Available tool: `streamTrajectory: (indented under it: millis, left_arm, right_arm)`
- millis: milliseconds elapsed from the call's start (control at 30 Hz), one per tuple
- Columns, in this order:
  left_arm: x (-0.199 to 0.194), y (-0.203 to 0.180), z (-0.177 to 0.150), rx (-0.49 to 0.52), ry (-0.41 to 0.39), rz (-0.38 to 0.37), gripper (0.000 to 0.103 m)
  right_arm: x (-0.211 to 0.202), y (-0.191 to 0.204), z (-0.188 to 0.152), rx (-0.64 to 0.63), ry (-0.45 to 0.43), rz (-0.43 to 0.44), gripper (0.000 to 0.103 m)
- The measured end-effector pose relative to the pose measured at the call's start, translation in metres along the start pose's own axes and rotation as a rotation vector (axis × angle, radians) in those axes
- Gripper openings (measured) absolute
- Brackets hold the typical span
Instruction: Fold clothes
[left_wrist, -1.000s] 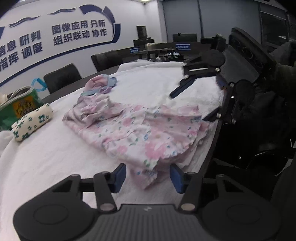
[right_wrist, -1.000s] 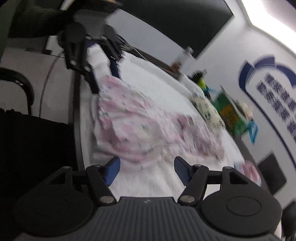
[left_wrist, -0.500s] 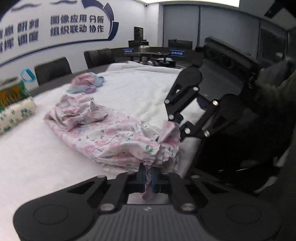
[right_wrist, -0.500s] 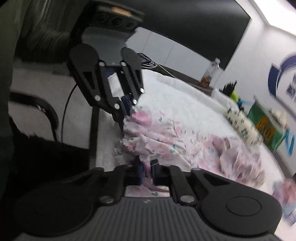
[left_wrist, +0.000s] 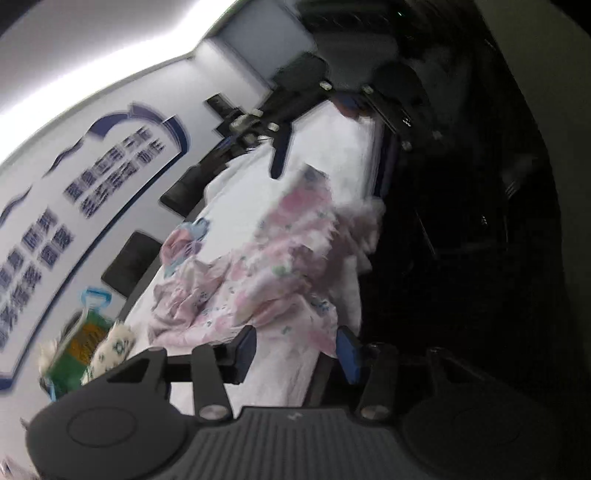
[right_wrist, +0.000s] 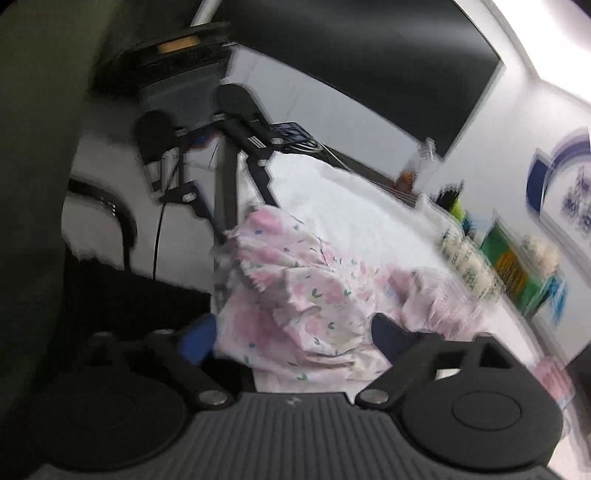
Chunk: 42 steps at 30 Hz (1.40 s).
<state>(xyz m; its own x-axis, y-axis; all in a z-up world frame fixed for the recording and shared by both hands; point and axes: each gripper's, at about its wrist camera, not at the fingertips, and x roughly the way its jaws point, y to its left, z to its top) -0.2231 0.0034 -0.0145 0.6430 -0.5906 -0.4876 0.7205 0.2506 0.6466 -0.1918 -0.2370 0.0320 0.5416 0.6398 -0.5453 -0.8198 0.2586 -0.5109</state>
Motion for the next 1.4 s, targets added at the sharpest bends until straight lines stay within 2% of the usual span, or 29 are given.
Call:
streamTrajectory:
  millis: [100, 200, 233, 267, 333, 367, 400, 433, 467, 500, 533, 567, 633, 733, 833, 900, 933, 1000, 1033, 1067, 1100, 1200, 1333, 1400]
  left_arm:
    - [0.008, -0.001, 0.004, 0.049, -0.038, -0.012, 0.046]
    - [0.014, 0.002, 0.005, 0.091, -0.072, -0.008, 0.046]
    - [0.016, 0.004, 0.006, 0.095, -0.081, -0.011, 0.047]
    - [0.018, 0.009, 0.008, 0.058, -0.082, -0.032, 0.047]
    - [0.021, 0.019, 0.011, -0.030, -0.085, -0.081, 0.045]
    - [0.019, 0.032, 0.012, -0.133, -0.100, -0.131, 0.041]
    - [0.015, 0.043, 0.009, -0.228, -0.127, -0.155, 0.041]
    - [0.010, 0.053, 0.006, -0.313, -0.154, -0.171, 0.042]
    - [0.004, 0.057, 0.003, -0.343, -0.179, -0.143, 0.052]
    - [-0.001, 0.055, 0.001, -0.326, -0.192, -0.104, 0.061]
    - [-0.004, 0.050, -0.002, -0.280, -0.200, -0.076, 0.082]
    - [-0.005, 0.042, -0.005, -0.219, -0.209, -0.062, 0.091]
    - [-0.003, 0.030, -0.009, -0.130, -0.214, -0.060, 0.091]
    - [0.006, 0.024, -0.009, -0.117, -0.208, -0.084, 0.091]
    - [0.014, 0.027, -0.007, -0.120, -0.230, -0.050, 0.091]
    - [0.020, 0.029, -0.005, -0.132, -0.230, -0.045, 0.090]
    - [0.024, 0.029, -0.004, -0.138, -0.228, -0.050, 0.087]
    - [0.030, 0.034, 0.000, -0.156, -0.205, -0.081, 0.072]
    - [0.034, 0.037, 0.002, -0.181, -0.176, -0.099, 0.052]
    - [0.038, 0.043, 0.003, -0.221, -0.143, -0.123, 0.027]
    - [0.039, 0.047, 0.003, -0.271, -0.112, -0.152, 0.018]
    - [0.040, 0.063, -0.001, -0.426, -0.076, -0.236, 0.012]
    - [0.029, 0.087, -0.005, -0.584, -0.097, -0.412, 0.008]
    - [0.027, 0.101, -0.010, -0.696, -0.142, -0.503, 0.008]
  right_arm:
    - [0.004, 0.022, -0.002, -0.162, 0.060, -0.014, 0.096]
    - [0.013, 0.036, -0.001, -0.249, 0.049, -0.030, 0.092]
    - [0.016, 0.038, 0.000, -0.263, 0.038, -0.029, 0.086]
    - [0.019, 0.038, 0.002, -0.265, 0.024, -0.022, 0.080]
    - [0.025, 0.032, 0.005, -0.227, 0.012, 0.010, 0.052]
    - [0.028, 0.025, 0.006, -0.186, 0.014, 0.042, 0.044]
    - [0.031, 0.018, 0.008, -0.135, 0.019, 0.076, 0.030]
    - [0.032, 0.009, 0.009, -0.080, 0.021, 0.098, 0.023]
    - [0.032, 0.000, 0.009, -0.016, 0.012, 0.120, 0.022]
    - [0.030, -0.010, 0.009, 0.049, -0.001, 0.139, 0.019]
    - [0.028, -0.020, 0.007, 0.116, -0.022, 0.156, 0.016]
    - [0.025, -0.030, 0.005, 0.184, -0.043, 0.173, 0.015]
    - [0.021, -0.050, -0.001, 0.323, -0.083, 0.206, 0.014]
    - [0.018, -0.082, -0.016, 0.543, -0.151, 0.251, 0.014]
    - [0.022, -0.106, -0.032, 0.669, -0.188, 0.278, 0.013]
    - [0.021, -0.111, -0.036, 0.700, -0.200, 0.295, 0.013]
    - [0.022, -0.113, -0.037, 0.705, -0.200, 0.300, 0.013]
    - [0.022, -0.110, -0.037, 0.696, -0.191, 0.298, 0.013]
    - [0.019, -0.104, -0.034, 0.678, -0.187, 0.297, 0.013]
    - [0.016, -0.097, -0.032, 0.659, -0.183, 0.295, 0.013]
    - [0.015, -0.091, -0.030, 0.635, -0.176, 0.293, 0.013]
    - [0.017, -0.071, -0.021, 0.540, -0.137, 0.299, 0.013]
    - [0.013, -0.055, -0.019, 0.507, -0.110, 0.328, 0.013]
    - [0.006, -0.055, -0.020, 0.522, -0.127, 0.365, 0.013]
